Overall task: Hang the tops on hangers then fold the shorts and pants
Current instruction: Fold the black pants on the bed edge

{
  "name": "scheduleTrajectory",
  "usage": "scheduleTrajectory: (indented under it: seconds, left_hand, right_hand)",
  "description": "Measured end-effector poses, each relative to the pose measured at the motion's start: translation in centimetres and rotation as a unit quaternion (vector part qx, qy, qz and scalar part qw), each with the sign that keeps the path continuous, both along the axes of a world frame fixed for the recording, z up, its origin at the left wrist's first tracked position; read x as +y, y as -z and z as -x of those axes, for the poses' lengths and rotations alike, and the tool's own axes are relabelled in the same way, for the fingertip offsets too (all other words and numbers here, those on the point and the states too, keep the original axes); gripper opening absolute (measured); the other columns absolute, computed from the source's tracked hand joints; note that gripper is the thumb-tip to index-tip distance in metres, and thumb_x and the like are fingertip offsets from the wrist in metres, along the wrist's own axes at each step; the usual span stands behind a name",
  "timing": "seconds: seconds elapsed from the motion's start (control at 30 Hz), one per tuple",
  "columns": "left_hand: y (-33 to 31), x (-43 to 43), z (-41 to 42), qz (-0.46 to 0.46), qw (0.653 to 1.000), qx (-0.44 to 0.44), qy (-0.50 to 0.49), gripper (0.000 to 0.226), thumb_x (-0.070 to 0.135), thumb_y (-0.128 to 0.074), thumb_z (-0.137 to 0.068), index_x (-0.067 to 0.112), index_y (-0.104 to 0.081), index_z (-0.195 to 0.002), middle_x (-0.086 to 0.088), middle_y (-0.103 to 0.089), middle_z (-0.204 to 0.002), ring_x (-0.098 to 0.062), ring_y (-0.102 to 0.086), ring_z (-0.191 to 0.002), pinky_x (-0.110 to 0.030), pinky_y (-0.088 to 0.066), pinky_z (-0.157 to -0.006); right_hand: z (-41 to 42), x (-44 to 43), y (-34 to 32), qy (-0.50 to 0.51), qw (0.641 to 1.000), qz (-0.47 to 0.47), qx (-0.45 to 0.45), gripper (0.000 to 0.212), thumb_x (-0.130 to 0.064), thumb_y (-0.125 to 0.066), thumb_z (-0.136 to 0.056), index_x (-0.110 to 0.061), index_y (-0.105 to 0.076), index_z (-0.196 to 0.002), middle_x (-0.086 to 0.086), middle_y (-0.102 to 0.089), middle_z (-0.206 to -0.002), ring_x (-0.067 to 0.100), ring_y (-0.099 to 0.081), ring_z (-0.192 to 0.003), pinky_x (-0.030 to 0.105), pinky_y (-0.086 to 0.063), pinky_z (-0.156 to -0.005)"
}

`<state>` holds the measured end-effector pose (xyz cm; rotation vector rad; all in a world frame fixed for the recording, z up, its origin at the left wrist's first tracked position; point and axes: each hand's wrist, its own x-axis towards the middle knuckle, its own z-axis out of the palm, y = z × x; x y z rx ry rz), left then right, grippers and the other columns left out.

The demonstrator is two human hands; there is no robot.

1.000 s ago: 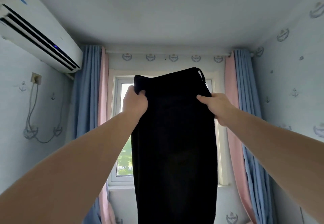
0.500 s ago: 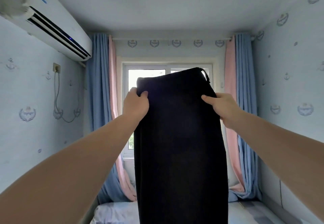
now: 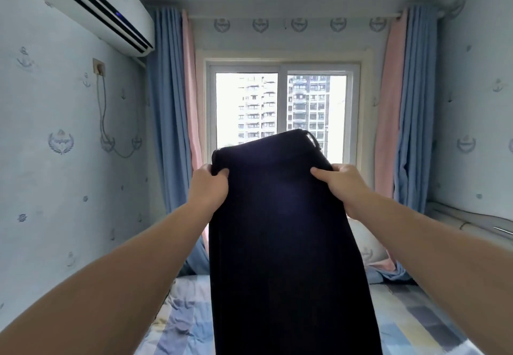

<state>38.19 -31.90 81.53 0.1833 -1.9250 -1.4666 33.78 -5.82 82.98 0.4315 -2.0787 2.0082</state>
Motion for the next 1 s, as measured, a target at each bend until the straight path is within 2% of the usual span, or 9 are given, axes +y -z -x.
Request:
scheduleTrajectory:
  seconds: [0.27,0.37,0.5,0.57,0.67,0.73,0.87,0.93,1.0]
  left_hand:
    - [15.8,-8.0,12.6,-0.019,0.993,-0.113,-0.021,0.012,0.029,-0.053,-0.099,0.021,-0.061,-0.096,0.001,-0.068,-0.093,-0.019,-0.065,-0.085,-0.033,-0.050,-0.068]
    - [25.1,-11.7,20.4,-0.022,0.982,-0.185,-0.035,0.014,0.026,-0.056,-0.098,0.015,-0.060,-0.091,-0.002,-0.066,-0.088,-0.024,-0.063,-0.084,-0.036,-0.048,-0.071]
    - [40.3,-16.8,31.8,-0.049,0.953,-0.296,-0.039,0.017,0.023,-0.054,-0.101,0.012,-0.062,-0.111,-0.005,-0.067,-0.099,-0.026,-0.062,-0.093,-0.036,-0.048,-0.077]
    - [48.0,-19.2,37.1,-0.059,0.939,-0.335,-0.056,0.020,0.021,-0.051,-0.102,0.009,-0.060,-0.115,-0.008,-0.066,-0.103,-0.028,-0.061,-0.095,-0.036,-0.047,-0.077]
    - [58.2,-22.6,44.0,-0.074,0.920,-0.378,-0.069,0.020,0.023,-0.046,-0.103,0.010,-0.058,-0.113,-0.010,-0.065,-0.105,-0.031,-0.061,-0.096,-0.038,-0.048,-0.078]
    - [63.6,-24.9,48.0,-0.071,0.913,-0.395,-0.077,0.020,0.026,-0.044,-0.103,0.013,-0.058,-0.108,-0.008,-0.064,-0.099,-0.029,-0.061,-0.089,-0.037,-0.046,-0.071]
    - [72.3,-28.5,54.2,-0.048,0.904,-0.415,-0.093,0.023,0.031,-0.043,-0.104,0.015,-0.055,-0.093,-0.013,-0.061,-0.095,-0.029,-0.056,-0.079,-0.036,-0.041,-0.063]
    - [76.3,-29.1,55.8,-0.059,0.893,-0.433,-0.105,0.029,0.036,-0.043,-0.104,0.011,-0.055,-0.115,-0.016,-0.061,-0.114,-0.033,-0.060,-0.096,-0.042,-0.049,-0.079]
    - [80.4,-29.0,55.7,-0.044,0.879,-0.462,-0.109,0.045,0.042,-0.043,-0.104,0.014,-0.042,-0.139,-0.013,-0.054,-0.134,-0.035,-0.054,-0.118,-0.045,-0.045,-0.100]
  right_hand:
    - [13.9,-8.3,15.0,-0.015,0.989,-0.077,-0.127,0.010,-0.021,-0.072,-0.092,-0.011,-0.072,-0.094,-0.002,-0.077,-0.077,0.012,-0.073,-0.064,0.020,-0.052,-0.047]
    - [21.8,-12.0,23.8,-0.008,0.974,-0.146,-0.174,0.015,-0.025,-0.072,-0.093,-0.009,-0.074,-0.093,0.003,-0.078,-0.086,0.018,-0.073,-0.075,0.024,-0.053,-0.055]
    - [34.0,-18.0,38.4,-0.004,0.944,-0.250,-0.214,0.020,-0.025,-0.068,-0.095,-0.007,-0.074,-0.088,0.007,-0.077,-0.088,0.028,-0.072,-0.089,0.046,-0.058,-0.085]
    - [39.4,-21.1,46.0,-0.013,0.928,-0.289,-0.236,0.022,-0.028,-0.067,-0.096,-0.009,-0.074,-0.088,0.007,-0.076,-0.088,0.029,-0.072,-0.089,0.050,-0.056,-0.088]
    - [46.9,-25.4,55.9,-0.008,0.909,-0.325,-0.260,0.022,-0.031,-0.067,-0.095,-0.013,-0.074,-0.084,0.005,-0.076,-0.087,0.027,-0.071,-0.089,0.045,-0.055,-0.085]
    - [51.5,-27.8,61.3,-0.005,0.905,-0.334,-0.263,0.024,-0.033,-0.067,-0.095,-0.013,-0.074,-0.085,0.005,-0.075,-0.087,0.026,-0.070,-0.087,0.043,-0.055,-0.082]
    - [58.5,-31.9,70.2,0.007,0.909,-0.317,-0.271,0.026,-0.030,-0.064,-0.097,-0.006,-0.067,-0.088,0.006,-0.067,-0.081,0.022,-0.064,-0.064,0.038,-0.054,-0.071]
    - [60.0,-33.3,74.6,0.021,0.912,-0.286,-0.294,0.012,-0.021,-0.058,-0.099,-0.011,-0.063,-0.100,0.006,-0.067,-0.095,0.022,-0.069,-0.075,0.038,-0.057,-0.078]
    - [59.5,-33.9,79.2,0.026,0.907,-0.277,-0.315,0.026,-0.019,-0.054,-0.100,-0.013,-0.058,-0.125,0.007,-0.064,-0.118,0.024,-0.067,-0.100,0.039,-0.054,-0.090]
